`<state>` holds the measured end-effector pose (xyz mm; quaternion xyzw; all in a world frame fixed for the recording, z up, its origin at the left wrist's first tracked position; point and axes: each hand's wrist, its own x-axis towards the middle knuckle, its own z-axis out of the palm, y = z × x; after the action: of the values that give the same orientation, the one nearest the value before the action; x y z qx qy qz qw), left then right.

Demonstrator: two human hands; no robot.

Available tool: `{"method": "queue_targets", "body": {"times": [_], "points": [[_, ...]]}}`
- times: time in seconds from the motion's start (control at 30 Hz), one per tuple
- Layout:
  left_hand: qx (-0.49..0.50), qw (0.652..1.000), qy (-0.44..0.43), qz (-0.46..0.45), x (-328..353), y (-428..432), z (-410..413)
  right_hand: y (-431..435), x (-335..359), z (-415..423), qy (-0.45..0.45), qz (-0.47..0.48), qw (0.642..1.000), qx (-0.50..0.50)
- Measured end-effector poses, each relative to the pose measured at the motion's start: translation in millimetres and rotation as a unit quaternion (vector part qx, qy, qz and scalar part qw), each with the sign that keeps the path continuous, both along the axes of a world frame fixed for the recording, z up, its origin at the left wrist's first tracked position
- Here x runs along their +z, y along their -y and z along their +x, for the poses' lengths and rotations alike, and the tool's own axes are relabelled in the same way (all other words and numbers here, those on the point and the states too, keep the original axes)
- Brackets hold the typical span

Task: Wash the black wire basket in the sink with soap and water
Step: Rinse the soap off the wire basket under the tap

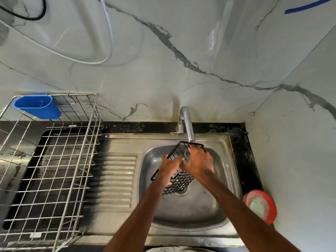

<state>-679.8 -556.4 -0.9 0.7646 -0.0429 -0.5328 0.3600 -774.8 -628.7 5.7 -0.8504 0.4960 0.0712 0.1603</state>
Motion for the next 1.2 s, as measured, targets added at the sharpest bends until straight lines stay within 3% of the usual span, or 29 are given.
{"method": "queue_targets", "body": {"times": [0.17,0.37,0.43,0.57,0.77,1.0,1.2], "points": [[0.005,1.0,-0.021,-0.011,-3.0,-0.9,3.9,-10.2,-2.6,-6.5,0.032,-0.007,0.999,0.033],[-0.036,0.999,0.005,0.01,-11.4,1.4,15.0,-2.4,-7.2,-23.2,0.16,0.123,0.977,0.071],[-0.068,0.997,0.03,0.028,-31.2,6.1,19.8,0.8,-10.6,-25.1,0.168,0.144,0.969,0.108],[-0.107,0.992,0.052,0.035,0.7,3.9,16.2,3.6,-23.0,-28.2,0.19,0.148,0.956,0.166],[-0.12,0.991,0.035,0.044,-14.4,-1.7,18.0,31.3,-30.8,-44.2,0.15,0.22,0.962,0.052],[-0.111,0.991,0.057,0.051,-12.2,-8.2,16.6,-3.6,-15.8,-25.0,0.189,0.187,0.946,0.184],[-0.093,0.994,0.026,0.048,-9.4,-11.3,28.6,36.7,-46.2,-46.3,0.195,0.227,0.953,0.034]]}}
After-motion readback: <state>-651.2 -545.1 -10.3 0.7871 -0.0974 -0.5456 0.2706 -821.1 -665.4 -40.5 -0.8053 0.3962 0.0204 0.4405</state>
